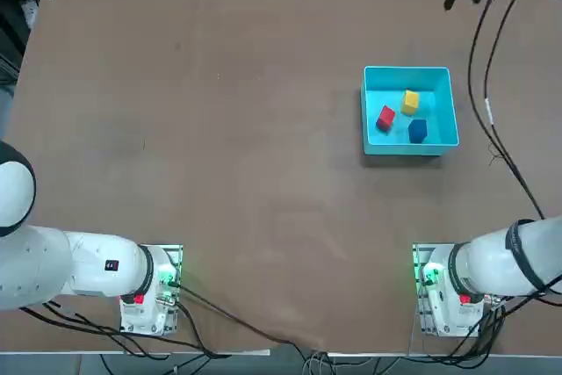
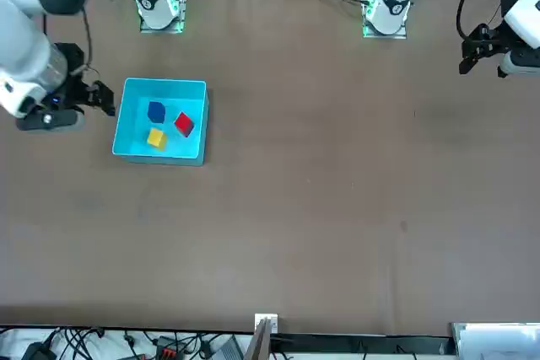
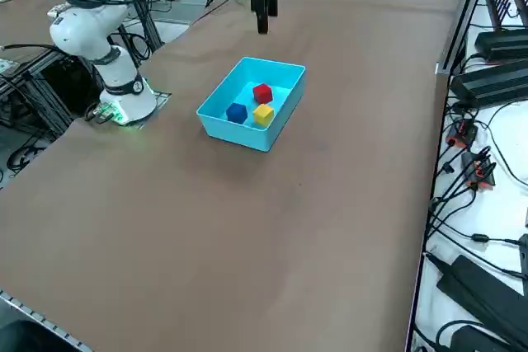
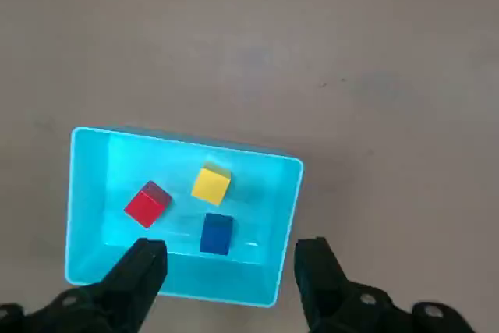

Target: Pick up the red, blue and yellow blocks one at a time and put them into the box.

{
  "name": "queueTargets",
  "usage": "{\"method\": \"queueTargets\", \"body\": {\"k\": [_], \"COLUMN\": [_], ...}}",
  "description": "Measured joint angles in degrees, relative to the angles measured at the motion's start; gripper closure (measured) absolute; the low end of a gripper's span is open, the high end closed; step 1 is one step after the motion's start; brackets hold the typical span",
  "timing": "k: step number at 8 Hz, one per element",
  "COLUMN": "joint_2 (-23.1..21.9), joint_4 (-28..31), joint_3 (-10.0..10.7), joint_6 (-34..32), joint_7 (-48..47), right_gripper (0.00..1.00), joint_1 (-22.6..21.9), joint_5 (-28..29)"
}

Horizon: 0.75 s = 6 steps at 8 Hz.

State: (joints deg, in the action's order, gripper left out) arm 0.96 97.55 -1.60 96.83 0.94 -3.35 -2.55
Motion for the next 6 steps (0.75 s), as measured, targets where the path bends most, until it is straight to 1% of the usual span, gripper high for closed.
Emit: {"method": "queueTargets", "body": {"k": [2,3,6], "joint_2": [-0.1,-0.4,-2.2], "joint_4": [-5.2,-6.3,-6.1], "joint_3": [0.2,0.2,0.2], "joint_6": [-3.4,-4.4,-5.6], "joint_7": [0.3,0.3,0.3], "right_gripper": [0.00,0.00,0.00], "joint_1": [1.7,2.1,3.1], "joint_5": [1.3,1.5,1.5]}}
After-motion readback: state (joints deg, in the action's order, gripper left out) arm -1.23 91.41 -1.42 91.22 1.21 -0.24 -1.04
